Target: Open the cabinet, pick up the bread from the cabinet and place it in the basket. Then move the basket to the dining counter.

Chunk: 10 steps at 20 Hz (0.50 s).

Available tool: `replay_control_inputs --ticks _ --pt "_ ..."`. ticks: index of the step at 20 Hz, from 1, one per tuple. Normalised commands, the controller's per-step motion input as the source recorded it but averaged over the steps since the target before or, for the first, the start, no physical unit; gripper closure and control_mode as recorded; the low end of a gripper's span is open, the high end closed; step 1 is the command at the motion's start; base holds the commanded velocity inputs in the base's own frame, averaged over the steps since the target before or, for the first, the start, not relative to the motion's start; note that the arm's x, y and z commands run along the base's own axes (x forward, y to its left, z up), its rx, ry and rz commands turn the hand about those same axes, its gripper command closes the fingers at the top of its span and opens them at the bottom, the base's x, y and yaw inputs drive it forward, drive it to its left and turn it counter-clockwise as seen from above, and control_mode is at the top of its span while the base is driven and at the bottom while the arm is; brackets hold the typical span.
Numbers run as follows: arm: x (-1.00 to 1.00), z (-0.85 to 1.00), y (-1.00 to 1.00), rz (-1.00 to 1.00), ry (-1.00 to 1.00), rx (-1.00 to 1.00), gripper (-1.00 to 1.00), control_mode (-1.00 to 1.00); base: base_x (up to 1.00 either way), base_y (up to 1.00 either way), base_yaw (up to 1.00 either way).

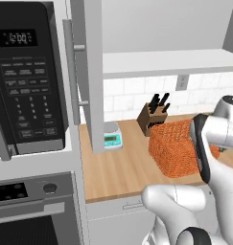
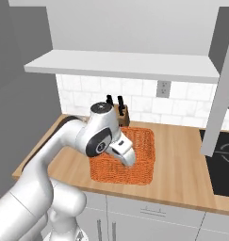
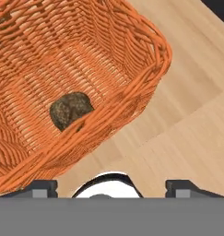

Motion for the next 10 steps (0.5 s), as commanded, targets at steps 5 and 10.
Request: replay_control_inputs --ticks 5,10 --pt "-0.38 0.03 -0.03 -0.43 -0.02 0.3 -1.0 -1.0 0.0 0.0 0.0" --pt "0.09 -0.01 0.02 -0.33 -0.06 0.24 -1.0 -1.0 0.0 0.0 0.0"
